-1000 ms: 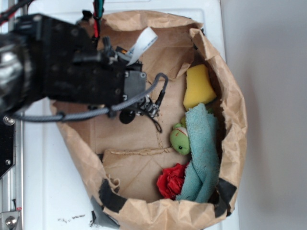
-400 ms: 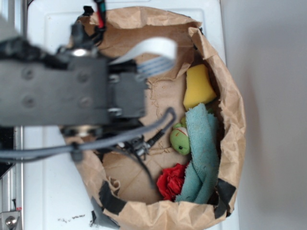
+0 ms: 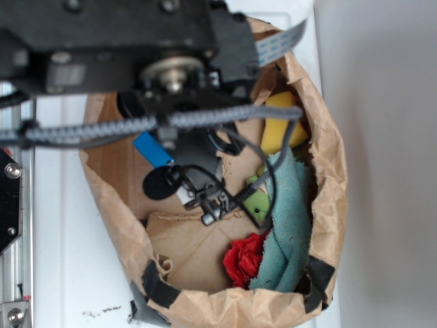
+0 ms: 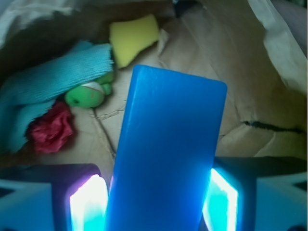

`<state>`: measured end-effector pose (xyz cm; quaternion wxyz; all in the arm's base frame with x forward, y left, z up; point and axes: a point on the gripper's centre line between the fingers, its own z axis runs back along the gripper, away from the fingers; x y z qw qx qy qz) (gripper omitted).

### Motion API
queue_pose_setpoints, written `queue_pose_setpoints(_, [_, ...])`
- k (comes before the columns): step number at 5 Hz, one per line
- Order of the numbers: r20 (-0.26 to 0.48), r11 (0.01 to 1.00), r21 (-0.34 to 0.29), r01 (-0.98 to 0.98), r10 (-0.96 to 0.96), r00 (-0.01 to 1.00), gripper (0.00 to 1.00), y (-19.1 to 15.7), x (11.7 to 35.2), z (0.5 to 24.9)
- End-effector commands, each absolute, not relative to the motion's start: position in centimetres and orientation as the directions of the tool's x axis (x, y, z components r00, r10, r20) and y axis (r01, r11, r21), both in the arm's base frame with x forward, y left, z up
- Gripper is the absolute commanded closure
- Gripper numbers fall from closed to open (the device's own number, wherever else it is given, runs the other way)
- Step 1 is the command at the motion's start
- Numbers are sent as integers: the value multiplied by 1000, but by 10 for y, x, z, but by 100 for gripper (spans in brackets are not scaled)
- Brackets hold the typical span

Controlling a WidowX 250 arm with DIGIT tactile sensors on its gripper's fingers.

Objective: Grab the blue block.

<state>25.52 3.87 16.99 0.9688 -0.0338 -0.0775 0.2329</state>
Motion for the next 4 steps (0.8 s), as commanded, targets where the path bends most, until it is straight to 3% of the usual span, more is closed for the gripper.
queue_pose_setpoints(1, [288, 924, -170, -343, 380, 879, 100, 53, 249, 207])
queue_pose_setpoints(3, [388, 923, -181, -339, 384, 838, 100, 44, 247, 201])
queue_pose_setpoints(4, [385, 907, -206, -368, 420, 822, 100, 47, 247, 205])
